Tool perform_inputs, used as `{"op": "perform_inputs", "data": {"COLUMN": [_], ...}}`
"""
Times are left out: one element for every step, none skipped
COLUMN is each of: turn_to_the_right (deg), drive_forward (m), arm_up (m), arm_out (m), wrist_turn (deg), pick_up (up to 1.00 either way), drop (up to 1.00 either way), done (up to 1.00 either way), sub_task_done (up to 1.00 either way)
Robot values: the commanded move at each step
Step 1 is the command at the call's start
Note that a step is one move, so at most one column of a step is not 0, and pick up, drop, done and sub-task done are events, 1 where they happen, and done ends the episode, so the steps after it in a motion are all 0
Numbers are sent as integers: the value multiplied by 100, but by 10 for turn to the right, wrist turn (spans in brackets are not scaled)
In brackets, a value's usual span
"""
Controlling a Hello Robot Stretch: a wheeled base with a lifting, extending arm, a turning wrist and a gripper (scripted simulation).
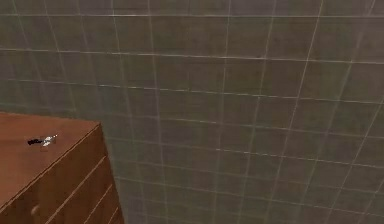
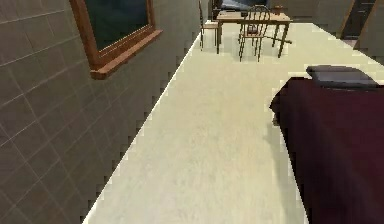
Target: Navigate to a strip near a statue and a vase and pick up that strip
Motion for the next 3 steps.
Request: {"op": "perform_inputs", "data": {"turn_to_the_right": [-450, -450, -360], "drive_forward": [0, 0, 0], "arm_up": [0, 0, 0], "arm_out": [0, 0, 0], "wrist_turn": [0, 0, 0], "pick_up": [0, 0, 0], "drop": [0, 0, 0], "done": [0, 0, 0], "sub_task_done": [0, 0, 0]}}
